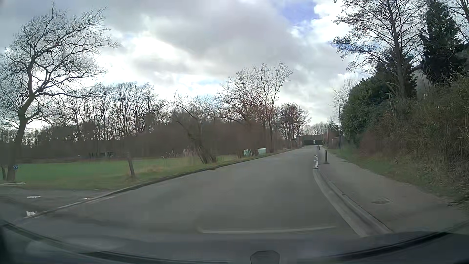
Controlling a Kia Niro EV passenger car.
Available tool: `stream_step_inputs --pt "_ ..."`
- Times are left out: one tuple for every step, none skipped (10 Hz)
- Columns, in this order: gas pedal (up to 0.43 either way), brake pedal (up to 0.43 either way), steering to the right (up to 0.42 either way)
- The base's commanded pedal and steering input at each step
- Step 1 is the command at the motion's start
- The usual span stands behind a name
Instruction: Follow the waypoints while adhering to traffic rules and regulations
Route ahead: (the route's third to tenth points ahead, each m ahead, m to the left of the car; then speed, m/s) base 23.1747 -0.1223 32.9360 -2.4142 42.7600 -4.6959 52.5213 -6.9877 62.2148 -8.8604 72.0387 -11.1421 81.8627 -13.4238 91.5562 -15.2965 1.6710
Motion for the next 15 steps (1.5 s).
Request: stream_step_inputs --pt "0.0 0.0 0.056" --pt "0.0 0.0 0.057" --pt "0.0 0.0 0.057" --pt "0.0 0.0 0.057" --pt "0.0 0.0 0.057" --pt "0.0 0.0 0.057" --pt "0.0 0.0 0.057" --pt "0.0 0.0 0.057" --pt "0.0 0.0 0.057" --pt "0.0 0.0 0.057" --pt "0.0 0.0 0.058" --pt "0.0 0.0 0.061" --pt "0.0 0.0 0.063" --pt "0.0 0.0 0.064" --pt "0.0 0.0 0.064"
